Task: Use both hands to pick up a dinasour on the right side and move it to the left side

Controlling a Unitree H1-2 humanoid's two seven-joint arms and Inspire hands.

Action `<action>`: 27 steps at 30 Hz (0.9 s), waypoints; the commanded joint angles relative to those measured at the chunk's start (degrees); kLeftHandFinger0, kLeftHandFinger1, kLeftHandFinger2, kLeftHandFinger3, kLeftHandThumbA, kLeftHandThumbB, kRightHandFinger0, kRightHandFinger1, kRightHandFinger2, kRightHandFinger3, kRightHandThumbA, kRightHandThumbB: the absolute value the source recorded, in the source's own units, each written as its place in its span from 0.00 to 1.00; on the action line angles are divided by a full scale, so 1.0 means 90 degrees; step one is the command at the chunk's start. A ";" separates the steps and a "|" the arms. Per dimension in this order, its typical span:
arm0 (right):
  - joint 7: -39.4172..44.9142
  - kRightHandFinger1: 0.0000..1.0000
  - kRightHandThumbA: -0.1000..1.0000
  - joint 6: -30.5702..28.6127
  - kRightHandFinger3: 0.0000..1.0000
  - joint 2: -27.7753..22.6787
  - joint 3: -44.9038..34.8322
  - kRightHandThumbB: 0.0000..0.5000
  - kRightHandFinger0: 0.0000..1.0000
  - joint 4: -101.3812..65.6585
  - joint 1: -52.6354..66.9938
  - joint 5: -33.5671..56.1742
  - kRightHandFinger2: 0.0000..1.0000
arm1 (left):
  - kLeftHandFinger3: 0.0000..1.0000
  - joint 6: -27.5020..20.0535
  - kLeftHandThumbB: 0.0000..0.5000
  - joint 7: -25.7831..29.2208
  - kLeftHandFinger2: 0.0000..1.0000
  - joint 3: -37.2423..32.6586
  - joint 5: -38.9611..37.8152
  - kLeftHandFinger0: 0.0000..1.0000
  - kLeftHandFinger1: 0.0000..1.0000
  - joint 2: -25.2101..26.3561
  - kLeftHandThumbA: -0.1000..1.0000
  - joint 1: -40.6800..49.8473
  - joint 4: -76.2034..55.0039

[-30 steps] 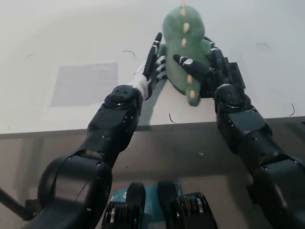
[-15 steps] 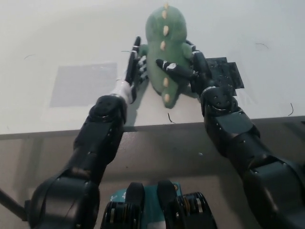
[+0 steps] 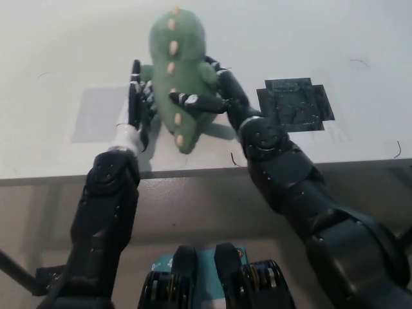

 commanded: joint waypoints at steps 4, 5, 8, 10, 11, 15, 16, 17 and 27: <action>0.0706 1.00 1.00 -0.0191 1.00 0.0713 0.0253 0.17 1.00 -0.0063 -0.0652 -0.0240 1.00 | 1.00 0.0020 0.68 -0.0027 1.00 0.0104 -0.0170 1.00 1.00 0.0202 1.00 -0.0042 -0.0695; 0.0749 1.00 1.00 -0.0235 1.00 0.0745 0.0248 0.16 1.00 -0.0045 -0.0661 -0.0235 1.00 | 1.00 0.0062 0.66 0.0068 1.00 0.0141 -0.0152 1.00 1.00 0.0199 1.00 -0.0018 -0.0798; 0.0990 1.00 1.00 -0.0228 1.00 0.0828 0.0180 0.14 1.00 -0.0066 -0.0700 -0.0161 1.00 | 1.00 -0.0155 0.59 0.0188 1.00 0.0277 -0.0219 1.00 1.00 0.0205 1.00 0.0059 -0.0938; 0.1001 1.00 1.00 -0.0269 1.00 0.0884 0.0189 0.10 1.00 -0.0099 -0.0700 -0.0185 1.00 | 1.00 -0.0302 0.52 0.0340 1.00 0.0301 -0.0126 1.00 1.00 0.0185 1.00 0.0183 -0.1152; 0.1091 1.00 1.00 -0.0325 1.00 0.0923 0.0164 0.08 1.00 -0.0127 -0.0709 -0.0146 1.00 | 1.00 -0.0295 0.57 0.0485 1.00 0.0314 -0.0038 1.00 1.00 0.0196 1.00 0.0234 -0.1267; 0.1313 1.00 1.00 -0.0461 1.00 0.0997 0.0166 0.09 1.00 -0.0192 -0.0721 -0.0151 1.00 | 1.00 -0.0184 0.57 0.0973 1.00 0.0338 0.0210 1.00 1.00 0.0130 1.00 0.0490 -0.1869; 0.1387 1.00 1.00 -0.0425 1.00 0.0995 0.0176 0.10 1.00 -0.0197 -0.0731 -0.0161 1.00 | 1.00 -0.0164 0.57 0.1034 1.00 0.0313 0.0273 1.00 1.00 0.0125 1.00 0.0567 -0.1986; 0.1565 1.00 1.00 -0.0483 1.00 0.1026 0.0208 0.06 1.00 -0.0236 -0.0731 -0.0157 1.00 | 1.00 -0.0183 0.59 0.1064 1.00 0.0355 0.0258 1.00 1.00 0.0103 1.00 0.0759 -0.2273; 0.1843 1.00 1.00 -0.0588 1.00 0.1114 0.0281 0.00 1.00 -0.0443 -0.0629 -0.0280 1.00 | 1.00 -0.0548 0.54 0.1350 1.00 0.0350 0.0336 1.00 1.00 0.0067 1.00 0.1069 -0.2597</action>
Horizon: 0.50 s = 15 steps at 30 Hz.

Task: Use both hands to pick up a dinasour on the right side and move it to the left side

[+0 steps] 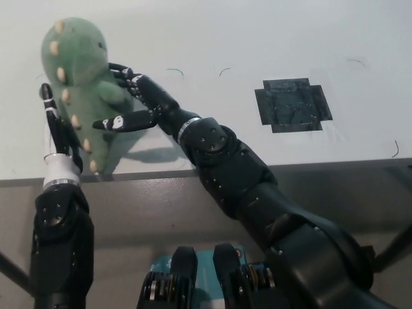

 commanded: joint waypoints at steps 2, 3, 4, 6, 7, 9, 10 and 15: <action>0.0582 1.00 1.00 -0.0284 1.00 0.0331 0.0134 0.00 1.00 -0.0238 -0.0344 -0.0106 1.00 | 1.00 -0.0556 0.52 0.0111 1.00 -0.0159 0.0097 1.00 1.00 -0.0123 1.00 -0.0322 -0.0273; 0.0592 1.00 1.00 -0.0289 1.00 0.0324 0.0129 0.00 1.00 -0.0238 -0.0347 -0.0105 1.00 | 1.00 -0.0573 0.52 0.0112 1.00 -0.0158 0.0075 1.00 1.00 -0.0126 1.00 -0.0333 -0.0251; 0.0601 1.00 1.00 -0.0272 1.00 0.0311 0.0112 0.01 1.00 -0.0258 -0.0334 -0.0091 1.00 | 1.00 -0.0566 0.56 0.0118 1.00 -0.0160 0.0057 1.00 1.00 -0.0135 1.00 -0.0341 -0.0215; 0.0611 1.00 1.00 -0.0268 1.00 0.0294 0.0121 0.03 1.00 -0.0278 -0.0300 -0.0103 1.00 | 1.00 -0.0596 0.56 0.0118 1.00 -0.0176 0.0049 1.00 1.00 -0.0153 1.00 -0.0321 -0.0212; 0.0621 1.00 1.00 -0.0271 1.00 0.0287 0.0113 0.03 1.00 -0.0271 -0.0293 -0.0096 1.00 | 1.00 -0.0559 0.56 0.0131 1.00 -0.0182 0.0053 1.00 1.00 -0.0168 1.00 -0.0312 -0.0259; 0.0644 1.00 1.00 -0.0261 1.00 0.0372 0.0152 0.01 1.00 -0.0381 -0.0107 -0.0112 1.00 | 1.00 -0.0524 0.53 0.0095 1.00 -0.0188 0.0037 1.00 1.00 -0.0191 1.00 -0.0050 -0.0490; 0.0658 1.00 1.00 -0.0329 1.00 0.0373 0.0127 0.00 1.00 -0.0378 -0.0093 -0.0083 1.00 | 1.00 -0.0506 0.51 0.0083 1.00 -0.0182 0.0006 1.00 1.00 -0.0198 1.00 -0.0052 -0.0493; 0.0633 1.00 1.00 -0.0351 1.00 0.0639 0.0346 0.06 1.00 -0.0861 0.0762 -0.0184 1.00 | 1.00 -0.0398 0.41 -0.0086 1.00 -0.0283 -0.0038 1.00 1.00 -0.0281 1.00 0.0922 -0.1250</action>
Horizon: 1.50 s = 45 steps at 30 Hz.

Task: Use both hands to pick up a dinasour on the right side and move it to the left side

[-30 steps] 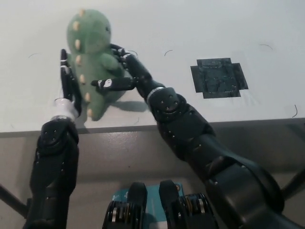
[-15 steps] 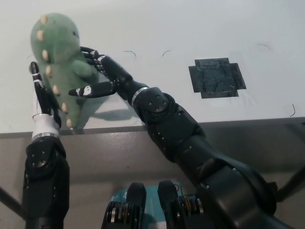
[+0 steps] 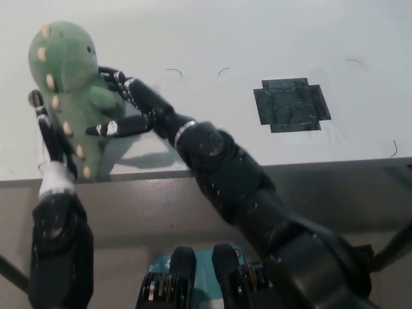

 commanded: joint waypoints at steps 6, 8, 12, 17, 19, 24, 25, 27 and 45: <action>0.0444 1.00 1.00 0.0095 1.00 0.0505 0.0333 0.00 1.00 -0.0891 0.0619 -0.0129 1.00 | 1.00 -0.0091 0.57 -0.0175 1.00 -0.0348 0.0022 1.00 1.00 -0.0213 1.00 0.0423 -0.0657; 0.0456 1.00 1.00 0.0121 1.00 0.0493 0.0331 0.00 1.00 -0.0931 0.0618 -0.0114 1.00 | 1.00 -0.0062 0.58 -0.0169 1.00 -0.0355 0.0017 1.00 1.00 -0.0202 1.00 0.0398 -0.0643; 0.0398 1.00 1.00 0.0095 1.00 0.0471 0.0349 0.05 1.00 -0.0948 0.0628 -0.0154 1.00 | 1.00 -0.0149 0.56 -0.0257 1.00 -0.0377 -0.0082 1.00 1.00 -0.0158 1.00 0.0373 -0.0575; 0.0343 1.00 1.00 -0.0075 1.00 0.0361 0.0352 0.09 1.00 -0.0843 0.0531 -0.0238 1.00 | 1.00 -0.0152 0.68 -0.0423 1.00 -0.0370 -0.0371 1.00 1.00 -0.0145 1.00 0.0374 -0.0575; 0.0371 1.00 1.00 -0.0045 1.00 0.0333 0.0351 0.10 1.00 -0.0877 0.0528 -0.0241 1.00 | 1.00 -0.0255 0.66 -0.0346 1.00 -0.0419 -0.0232 1.00 1.00 -0.0136 1.00 0.0359 -0.0515; 0.0389 1.00 1.00 0.0005 1.00 0.0316 0.0312 0.12 1.00 -0.0938 0.0563 -0.0212 1.00 | 1.00 -0.0252 0.65 -0.0370 1.00 -0.0484 -0.0265 1.00 1.00 -0.0113 1.00 0.0339 -0.0552; 0.0387 1.00 1.00 0.0031 1.00 0.0316 0.0289 0.16 1.00 -0.0959 0.0558 -0.0194 1.00 | 1.00 -0.0259 0.68 -0.0396 1.00 -0.0498 -0.0278 1.00 1.00 -0.0088 1.00 0.0310 -0.0535; 0.0334 1.00 1.00 0.0025 1.00 0.0318 0.0206 0.16 1.00 -0.0916 0.0499 -0.0135 1.00 | 1.00 -0.0236 0.60 -0.0459 1.00 -0.0527 -0.0311 1.00 1.00 -0.0027 1.00 0.0165 -0.0467; -0.0046 1.00 1.00 0.0056 1.00 0.0066 -0.0112 0.10 1.00 -0.0333 -0.0070 -0.0178 1.00 | 1.00 0.0078 0.70 -0.0800 1.00 -0.0596 -0.0628 1.00 1.00 0.0144 1.00 -0.0958 0.0684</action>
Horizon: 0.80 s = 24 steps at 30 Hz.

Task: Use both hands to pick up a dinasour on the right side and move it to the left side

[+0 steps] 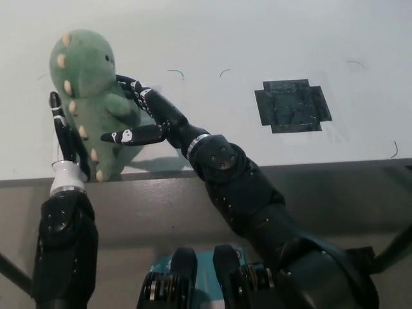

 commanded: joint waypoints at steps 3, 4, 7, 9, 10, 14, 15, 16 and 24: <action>0.0117 1.00 1.00 0.0058 1.00 0.0303 0.0000 0.13 1.00 -0.0015 -0.0370 0.0001 1.00 | 1.00 -0.0137 0.68 -0.0538 1.00 -0.0227 -0.0144 1.00 1.00 -0.0041 1.00 -0.0412 -0.0113; 0.0114 1.00 1.00 0.0087 1.00 0.0295 0.0000 0.15 1.00 -0.0033 -0.0364 -0.0002 1.00 | 1.00 -0.0145 0.69 -0.0587 1.00 -0.0235 -0.0167 1.00 1.00 -0.0031 1.00 -0.0409 -0.0111; 0.0099 1.00 1.00 0.0073 1.00 0.0252 0.0018 0.17 1.00 -0.0033 -0.0411 -0.0039 1.00 | 1.00 -0.0107 0.68 -0.0869 1.00 -0.0248 -0.0350 1.00 1.00 0.0056 1.00 -0.0408 -0.0136; 0.0017 1.00 1.00 0.0081 1.00 0.0228 0.0006 0.17 1.00 -0.0037 -0.0431 -0.0056 1.00 | 1.00 0.0086 0.73 -0.0881 1.00 -0.0248 -0.0371 1.00 1.00 0.0088 1.00 -0.0361 -0.0239; -0.0043 1.00 1.00 0.0075 1.00 0.0218 -0.0040 0.16 1.00 -0.0024 -0.0453 -0.0029 1.00 | 1.00 0.0261 0.74 -0.0807 1.00 -0.0273 -0.0290 1.00 1.00 0.0134 1.00 -0.0341 -0.0312; -0.0022 1.00 1.00 0.0069 1.00 -0.0004 -0.0251 0.21 1.00 -0.0089 -0.0399 0.0162 1.00 | 1.00 0.0391 0.87 -0.0541 1.00 -0.0078 -0.0289 1.00 1.00 0.0232 1.00 -0.0319 -0.0219; -0.0004 1.00 1.00 0.0147 1.00 -0.0070 -0.0291 0.25 1.00 -0.0142 -0.0382 0.0176 1.00 | 1.00 0.0317 0.85 -0.0555 1.00 -0.0067 -0.0259 1.00 1.00 0.0293 1.00 -0.0299 -0.0183; 0.0044 1.00 1.00 0.0194 1.00 -0.0182 -0.0329 0.25 1.00 -0.0281 -0.0332 0.0195 1.00 | 1.00 0.0325 0.83 -0.0577 1.00 -0.0023 -0.0274 1.00 1.00 0.0383 1.00 -0.0262 -0.0188; 0.0360 1.00 1.00 0.0371 1.00 -0.0820 -0.0544 0.36 1.00 -0.1350 0.0146 0.0310 1.00 | 1.00 0.0222 0.91 -0.1093 1.00 0.0395 -0.0589 1.00 1.00 0.1259 1.00 0.0280 -0.0461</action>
